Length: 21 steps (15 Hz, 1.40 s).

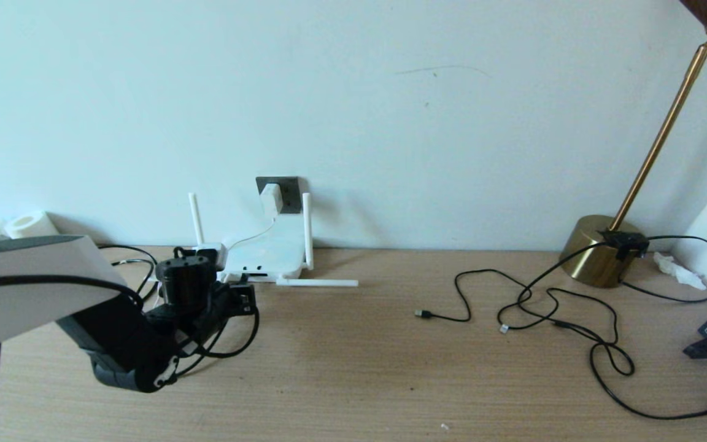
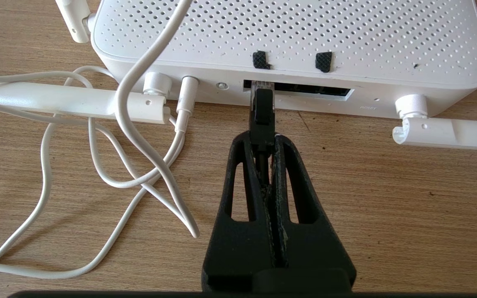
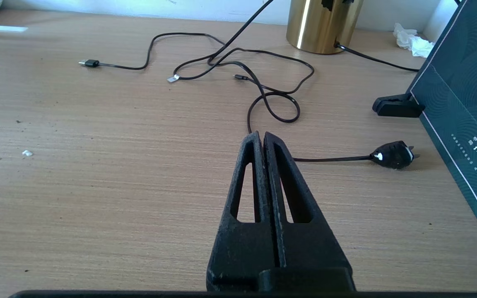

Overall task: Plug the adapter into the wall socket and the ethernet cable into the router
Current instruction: Plug cable into router interface

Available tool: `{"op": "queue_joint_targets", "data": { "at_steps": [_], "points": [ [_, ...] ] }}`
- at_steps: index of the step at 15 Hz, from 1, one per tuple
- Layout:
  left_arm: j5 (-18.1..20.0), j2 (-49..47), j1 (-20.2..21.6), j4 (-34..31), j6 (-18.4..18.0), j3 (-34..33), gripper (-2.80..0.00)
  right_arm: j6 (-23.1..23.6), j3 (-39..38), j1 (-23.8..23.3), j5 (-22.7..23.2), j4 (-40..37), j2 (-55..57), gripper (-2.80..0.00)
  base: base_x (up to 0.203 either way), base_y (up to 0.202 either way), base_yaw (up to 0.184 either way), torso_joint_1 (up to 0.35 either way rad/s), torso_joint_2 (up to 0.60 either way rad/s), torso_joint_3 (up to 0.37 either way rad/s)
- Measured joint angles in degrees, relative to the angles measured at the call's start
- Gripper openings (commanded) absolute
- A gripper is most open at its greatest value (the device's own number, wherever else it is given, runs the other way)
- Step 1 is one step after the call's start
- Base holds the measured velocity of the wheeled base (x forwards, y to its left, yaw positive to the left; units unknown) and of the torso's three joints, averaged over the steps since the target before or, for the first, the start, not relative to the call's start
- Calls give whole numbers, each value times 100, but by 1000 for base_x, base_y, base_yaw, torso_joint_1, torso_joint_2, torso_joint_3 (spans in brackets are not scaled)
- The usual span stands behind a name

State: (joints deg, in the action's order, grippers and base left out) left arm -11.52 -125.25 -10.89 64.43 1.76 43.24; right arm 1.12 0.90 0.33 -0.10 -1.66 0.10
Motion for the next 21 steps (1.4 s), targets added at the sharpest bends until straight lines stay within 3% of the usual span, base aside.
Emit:
{"op": "queue_joint_targets", "data": {
  "at_steps": [21],
  "points": [
    [12, 52, 33, 3, -2, -27, -280, 0, 4, 0, 0, -2, 0, -280, 0, 0, 0, 0, 0, 0]
  ]
}}
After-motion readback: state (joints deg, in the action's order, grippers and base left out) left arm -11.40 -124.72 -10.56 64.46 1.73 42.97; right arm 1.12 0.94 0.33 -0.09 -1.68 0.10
